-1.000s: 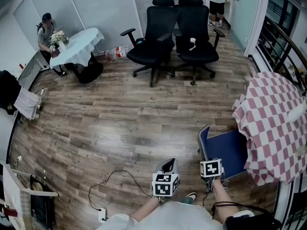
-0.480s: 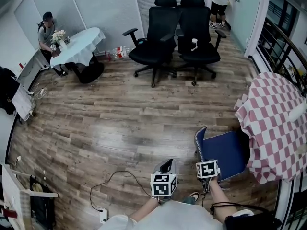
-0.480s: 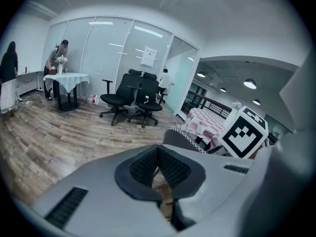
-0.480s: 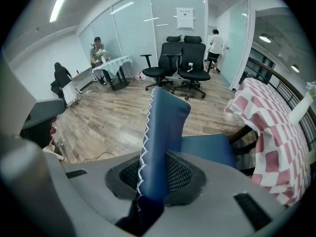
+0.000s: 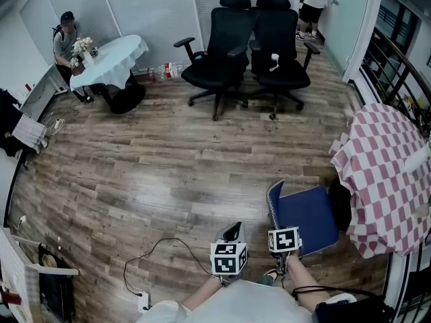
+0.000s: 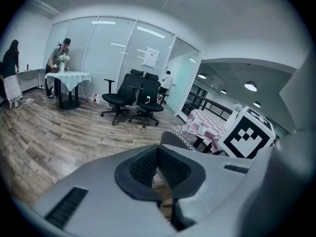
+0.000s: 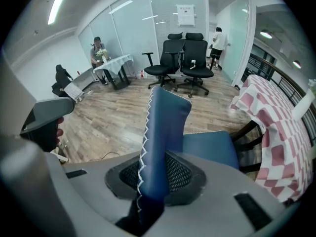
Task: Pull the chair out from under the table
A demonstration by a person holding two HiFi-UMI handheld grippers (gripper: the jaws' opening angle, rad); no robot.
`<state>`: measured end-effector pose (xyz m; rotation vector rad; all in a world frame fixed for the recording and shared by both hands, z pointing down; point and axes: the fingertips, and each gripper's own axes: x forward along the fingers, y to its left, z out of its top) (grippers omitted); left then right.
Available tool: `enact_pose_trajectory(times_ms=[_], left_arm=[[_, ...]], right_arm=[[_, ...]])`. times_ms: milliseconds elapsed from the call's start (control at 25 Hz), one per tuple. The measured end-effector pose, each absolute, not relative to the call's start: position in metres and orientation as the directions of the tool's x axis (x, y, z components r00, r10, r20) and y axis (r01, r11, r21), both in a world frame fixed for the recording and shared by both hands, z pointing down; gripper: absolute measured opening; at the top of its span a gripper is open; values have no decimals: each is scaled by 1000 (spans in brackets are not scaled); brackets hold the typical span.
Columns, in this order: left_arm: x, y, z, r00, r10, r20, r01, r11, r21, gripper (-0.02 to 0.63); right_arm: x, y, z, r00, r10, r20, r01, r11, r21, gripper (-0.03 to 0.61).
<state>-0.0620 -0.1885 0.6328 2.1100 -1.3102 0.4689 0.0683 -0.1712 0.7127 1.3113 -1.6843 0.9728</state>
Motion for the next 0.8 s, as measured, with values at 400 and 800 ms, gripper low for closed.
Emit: enact_pose_trajectory(times_ms=[400, 800], left_arm=[[-82, -191, 640, 439, -680, 587, -898, -305, 318, 3], [-105, -207, 647, 429, -675, 600, -902, -291, 319, 3]], right_arm=[[35, -171, 714, -191, -376, 907, -976, 171, -134, 91], [-6, -177, 713, -221, -366, 904, -971, 170, -168, 92]])
